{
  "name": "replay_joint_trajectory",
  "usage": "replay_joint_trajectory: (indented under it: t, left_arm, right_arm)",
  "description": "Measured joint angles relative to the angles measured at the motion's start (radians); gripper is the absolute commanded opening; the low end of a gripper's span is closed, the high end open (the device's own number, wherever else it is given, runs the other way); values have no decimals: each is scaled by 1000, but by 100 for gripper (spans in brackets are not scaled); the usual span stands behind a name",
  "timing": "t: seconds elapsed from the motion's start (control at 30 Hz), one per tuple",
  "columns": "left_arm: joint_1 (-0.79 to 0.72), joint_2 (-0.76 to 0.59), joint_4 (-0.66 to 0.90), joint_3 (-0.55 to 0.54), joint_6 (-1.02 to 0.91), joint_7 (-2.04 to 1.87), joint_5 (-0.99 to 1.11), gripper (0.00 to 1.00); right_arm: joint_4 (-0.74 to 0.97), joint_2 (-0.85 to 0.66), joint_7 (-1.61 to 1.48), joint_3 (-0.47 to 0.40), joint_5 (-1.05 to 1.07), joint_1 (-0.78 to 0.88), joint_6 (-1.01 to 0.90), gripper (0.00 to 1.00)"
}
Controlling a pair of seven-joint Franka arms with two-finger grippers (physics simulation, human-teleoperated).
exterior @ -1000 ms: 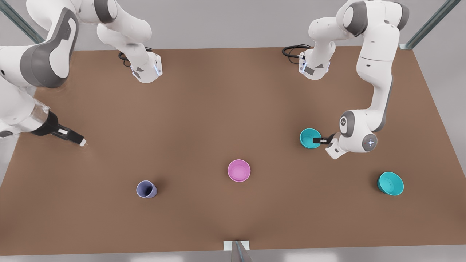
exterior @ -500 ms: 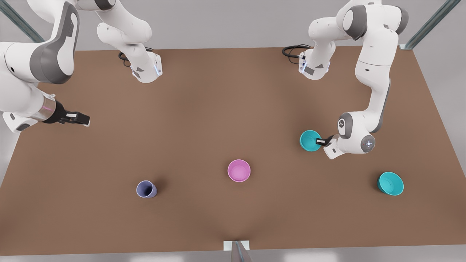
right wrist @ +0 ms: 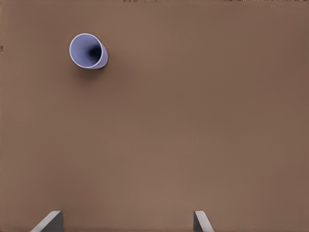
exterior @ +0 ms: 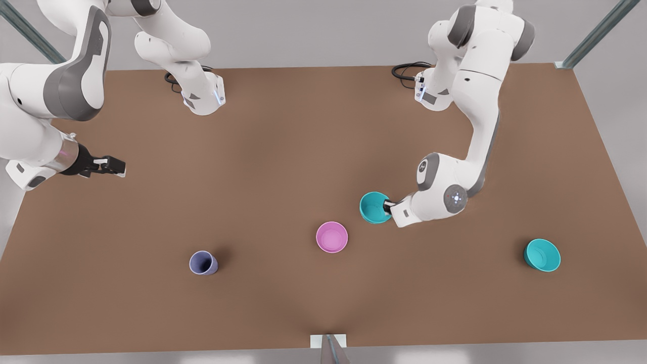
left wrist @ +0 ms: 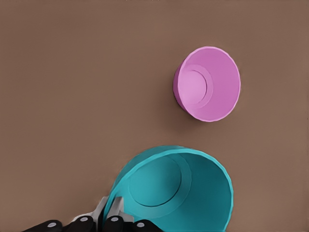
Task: Stack the blue bowl on the pink bowl
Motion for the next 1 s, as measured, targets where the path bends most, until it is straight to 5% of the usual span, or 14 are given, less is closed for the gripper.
replay_joint_trajectory:
  t: [0.4, 1.0]
  left_arm:
    - [-139, 319, 463, 3, -71, -355, 51, 21]
    - [-127, 386, 557, 5, -80, -635, 51, 21]
  right_arm:
    - [-4, 3, -42, -2, 5, -1, 5, 100]
    - [-4, 13, -70, -2, 8, -1, 6, 100]
